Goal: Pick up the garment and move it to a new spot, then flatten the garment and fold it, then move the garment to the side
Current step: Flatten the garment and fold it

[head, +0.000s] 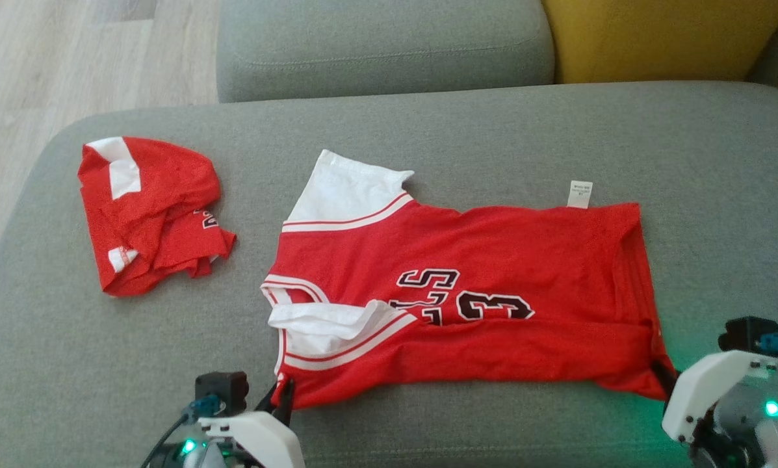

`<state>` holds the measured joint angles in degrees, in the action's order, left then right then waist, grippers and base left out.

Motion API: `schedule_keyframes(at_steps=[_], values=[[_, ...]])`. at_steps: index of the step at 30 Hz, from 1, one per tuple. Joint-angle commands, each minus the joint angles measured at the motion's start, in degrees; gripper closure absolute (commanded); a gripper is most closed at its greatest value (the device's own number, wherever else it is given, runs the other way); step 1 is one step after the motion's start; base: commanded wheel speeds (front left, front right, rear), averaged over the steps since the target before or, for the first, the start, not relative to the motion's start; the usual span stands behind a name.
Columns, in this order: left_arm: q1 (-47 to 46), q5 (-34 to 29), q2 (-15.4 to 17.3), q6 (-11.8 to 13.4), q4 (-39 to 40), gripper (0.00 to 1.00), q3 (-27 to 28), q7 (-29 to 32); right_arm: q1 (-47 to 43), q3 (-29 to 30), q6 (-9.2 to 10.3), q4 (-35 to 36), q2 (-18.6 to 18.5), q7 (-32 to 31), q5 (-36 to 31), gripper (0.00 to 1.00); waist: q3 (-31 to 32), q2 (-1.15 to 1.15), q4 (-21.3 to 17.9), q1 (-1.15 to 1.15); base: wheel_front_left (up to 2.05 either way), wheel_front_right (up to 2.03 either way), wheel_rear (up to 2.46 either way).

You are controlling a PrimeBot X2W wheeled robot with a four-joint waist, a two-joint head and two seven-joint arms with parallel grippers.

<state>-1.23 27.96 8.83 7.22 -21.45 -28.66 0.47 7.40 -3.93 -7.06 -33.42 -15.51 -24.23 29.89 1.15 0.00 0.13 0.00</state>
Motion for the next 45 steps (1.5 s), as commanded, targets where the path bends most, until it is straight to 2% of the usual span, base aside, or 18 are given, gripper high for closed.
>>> schedule_keyframes(at_steps=[1,8,19,20,21,22,23,24,29,33,35,37,43,45], values=[[-1.6,0.2,1.0,0.4,2.5,1.0,1.8,0.1,0.3,-0.5,-0.43,3.0,-1.6,-0.5,0.3,1.0,0.2,0.0,-0.2,0.0,0.0,0.0,0.0],[-0.6,0.5,1.7,2.4,4.8,1.0,3.4,-1.3,-1.9,3.4,-0.43,7.0,-1.4,-0.9,-1.2,1.0,0.7,0.0,-0.6,0.0,0.0,0.0,0.0],[0.1,0.6,2.4,2.6,4.5,1.0,2.4,-0.2,-4.1,5.2,-0.43,10.3,-0.5,-4.2,-3.0,1.0,1.5,0.0,-0.5,0.0,0.0,0.0,0.0],[0.2,0.6,2.3,2.7,4.4,1.0,2.3,-0.1,-4.4,5.4,-0.43,10.6,-0.4,-4.2,-3.1,0.85,1.5,0.0,-0.5,0.0,0.0,0.0,0.0],[0.3,0.5,2.2,2.8,4.2,0.84,2.2,-0.1,-4.5,5.7,-0.43,10.8,-0.4,-4.0,-3.5,0.11,1.5,0.0,-0.5,0.0,0.0,0.0,0.0],[0.3,0.4,2.2,3.0,4.0,0.56,2.0,0.0,-4.7,6.3,-0.43,11.0,-0.2,-3.8,-3.8,0.0,1.6,0.0,-0.5,0.0,0.0,0.0,0.0],[0.4,0.2,2.3,3.2,3.9,0.07,2.0,-0.2,-4.8,7.0,-0.43,11.1,0.0,-3.6,-4.3,0.0,1.6,0.0,-0.6,0.0,0.0,0.0,0.0],[0.4,0.1,2.3,3.4,3.8,0.0,1.9,-0.3,-4.8,7.5,-0.43,11.4,0.2,-3.3,-4.7,0.0,1.5,0.0,-0.6,0.0,0.0,0.0,0.0],[0.2,0.0,2.4,4.2,4.2,0.0,2.5,-1.3,-4.2,9.6,-0.43,13.3,0.8,-1.4,-6.4,0.0,1.4,0.0,-0.8,0.0,0.0,0.0,0.0],[-1.5,1.0,1.4,4.8,7.4,0.0,5.5,-7.4,-2.8,9.7,-0.43,18.2,1.9,5.1,-6.6,0.0,1.1,0.0,-0.9,0.0,0.0,0.0,0.0],[-2.6,1.3,0.7,4.3,9.7,0.0,7.4,-12.2,-2.1,8.8,-0.43,21.4,2.4,10.3,-5.3,0.0,1.0,0.0,-1.0,0.0,0.0,0.0,0.0],[-3.3,1.0,0.5,2.7,11.8,0.0,7.9,-14.2,-2.0,7.6,-0.43,23.6,2.1,14.6,-4.5,0.0,0.8,0.0,-1.2,0.0,0.0,0.0,0.0],[-4.1,-1.3,-0.7,0.9,16.5,0.0,11.4,-15.4,-2.6,2.4,-0.43,29.0,0.2,26.8,-7.9,0.0,-0.1,0.0,-2.0,0.0,0.0,0.0,0.0],[-4.1,-2.8,-1.6,0.3,18.4,0.0,12.6,-15.4,-3.2,1.7,-0.43,30.0,1.0,30.0,-9.4,0.0,-0.6,0.0,-2.2,0.0,0.0,0.0,0.0]])
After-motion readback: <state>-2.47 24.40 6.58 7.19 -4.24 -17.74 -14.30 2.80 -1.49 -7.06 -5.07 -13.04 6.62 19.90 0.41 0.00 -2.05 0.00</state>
